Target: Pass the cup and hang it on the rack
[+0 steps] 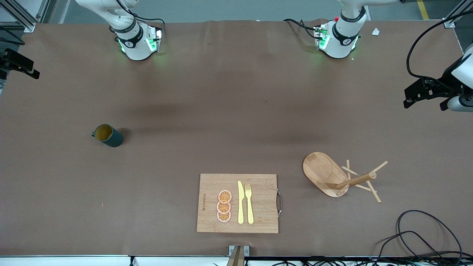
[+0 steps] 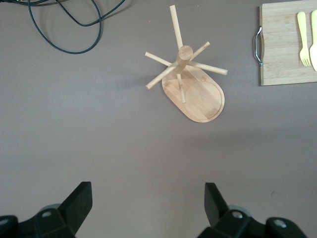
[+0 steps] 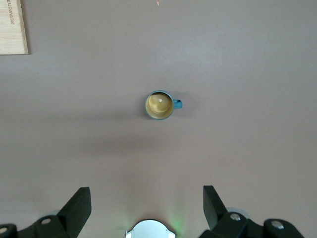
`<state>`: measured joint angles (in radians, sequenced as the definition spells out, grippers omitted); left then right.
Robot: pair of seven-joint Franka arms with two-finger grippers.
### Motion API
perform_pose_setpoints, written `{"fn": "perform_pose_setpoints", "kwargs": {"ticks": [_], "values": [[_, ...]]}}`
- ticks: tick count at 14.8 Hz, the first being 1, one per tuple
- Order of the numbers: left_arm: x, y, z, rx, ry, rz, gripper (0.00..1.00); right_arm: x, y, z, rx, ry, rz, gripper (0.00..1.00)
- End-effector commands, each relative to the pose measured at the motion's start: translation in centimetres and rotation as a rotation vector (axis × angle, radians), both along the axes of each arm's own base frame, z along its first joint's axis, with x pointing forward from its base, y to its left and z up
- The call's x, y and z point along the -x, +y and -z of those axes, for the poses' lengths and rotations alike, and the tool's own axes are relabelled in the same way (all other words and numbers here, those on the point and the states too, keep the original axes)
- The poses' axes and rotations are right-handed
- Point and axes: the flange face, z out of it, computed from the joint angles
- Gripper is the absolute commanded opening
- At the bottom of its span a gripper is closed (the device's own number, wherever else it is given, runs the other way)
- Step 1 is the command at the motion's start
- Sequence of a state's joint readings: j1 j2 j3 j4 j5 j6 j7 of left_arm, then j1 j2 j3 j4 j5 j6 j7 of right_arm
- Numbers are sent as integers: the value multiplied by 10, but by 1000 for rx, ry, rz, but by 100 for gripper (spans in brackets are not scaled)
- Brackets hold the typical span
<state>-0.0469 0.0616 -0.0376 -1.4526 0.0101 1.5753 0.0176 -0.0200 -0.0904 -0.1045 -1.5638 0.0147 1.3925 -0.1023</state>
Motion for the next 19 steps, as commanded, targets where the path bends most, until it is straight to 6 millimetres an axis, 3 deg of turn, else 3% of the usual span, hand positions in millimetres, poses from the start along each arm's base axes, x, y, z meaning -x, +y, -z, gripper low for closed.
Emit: {"fn": "perform_pose_setpoints", "kwargs": {"ticks": [1, 10, 16, 18, 19], "values": [[-3, 0, -4, 0, -13, -1, 100, 9, -4, -1, 6, -4, -3, 100], [-3, 0, -4, 0, -13, -3, 100, 3, -10, -10, 14, -24, 8, 100], [-3, 0, -4, 1, -12, -2, 100, -39, -26, 55, -1, 68, 41, 100], [-3, 0, -4, 0, -13, -3, 100, -63, -30, 90, 18, 84, 37, 100], [-3, 0, -4, 0, -13, -3, 100, -68, -30, 95, 20, 78, 32, 100]]}}
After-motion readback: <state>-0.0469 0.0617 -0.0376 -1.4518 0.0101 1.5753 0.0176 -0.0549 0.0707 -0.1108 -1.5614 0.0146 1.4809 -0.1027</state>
